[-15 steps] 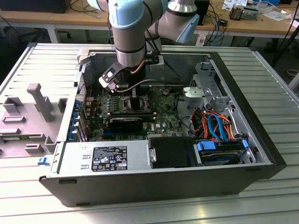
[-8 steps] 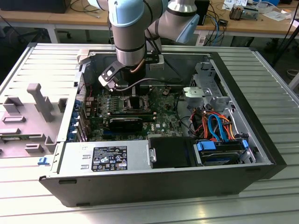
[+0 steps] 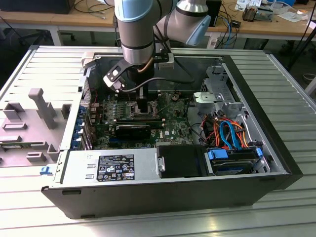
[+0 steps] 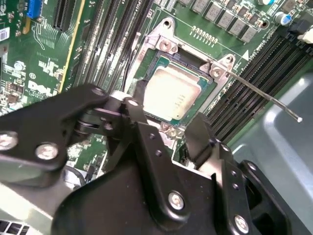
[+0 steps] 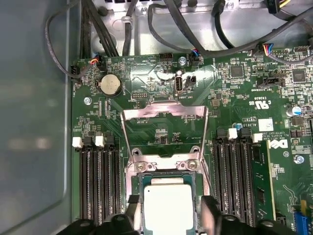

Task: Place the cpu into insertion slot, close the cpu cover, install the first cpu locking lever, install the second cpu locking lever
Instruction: 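Place the cpu into insertion slot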

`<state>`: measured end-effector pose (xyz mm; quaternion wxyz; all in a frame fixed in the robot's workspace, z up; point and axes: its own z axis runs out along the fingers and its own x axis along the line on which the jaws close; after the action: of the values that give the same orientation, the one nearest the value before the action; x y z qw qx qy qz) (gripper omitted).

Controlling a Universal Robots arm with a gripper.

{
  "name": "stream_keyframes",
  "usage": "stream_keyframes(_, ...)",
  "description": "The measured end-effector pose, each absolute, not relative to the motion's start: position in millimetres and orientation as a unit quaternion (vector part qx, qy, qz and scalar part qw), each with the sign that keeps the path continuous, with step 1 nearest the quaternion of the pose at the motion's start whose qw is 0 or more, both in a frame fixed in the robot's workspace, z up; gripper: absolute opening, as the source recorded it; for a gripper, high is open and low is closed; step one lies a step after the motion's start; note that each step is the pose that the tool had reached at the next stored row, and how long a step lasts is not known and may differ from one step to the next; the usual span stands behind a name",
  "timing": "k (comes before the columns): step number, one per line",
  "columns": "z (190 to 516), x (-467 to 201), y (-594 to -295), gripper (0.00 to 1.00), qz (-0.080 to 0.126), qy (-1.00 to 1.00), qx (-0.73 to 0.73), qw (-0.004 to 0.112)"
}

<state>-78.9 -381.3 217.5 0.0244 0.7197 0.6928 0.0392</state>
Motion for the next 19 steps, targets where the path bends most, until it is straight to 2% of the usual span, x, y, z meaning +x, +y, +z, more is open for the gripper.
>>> stream_keyframes(2, 217.6, -79.0, -381.2, 0.47, 0.039, 0.694, 0.719, 0.024)
stream_keyframes(3, 217.6, -79.0, -381.2, 0.35, 0.039, 0.699, 0.713, 0.024)
stream_keyframes(7, 216.5, -79.1, -381.2, 0.11, 0.040, 0.709, 0.704, 0.023)
stream_keyframes(19, 208.8, -79.0, -381.1, 0.11, 0.038, 0.723, 0.690, 0.021)
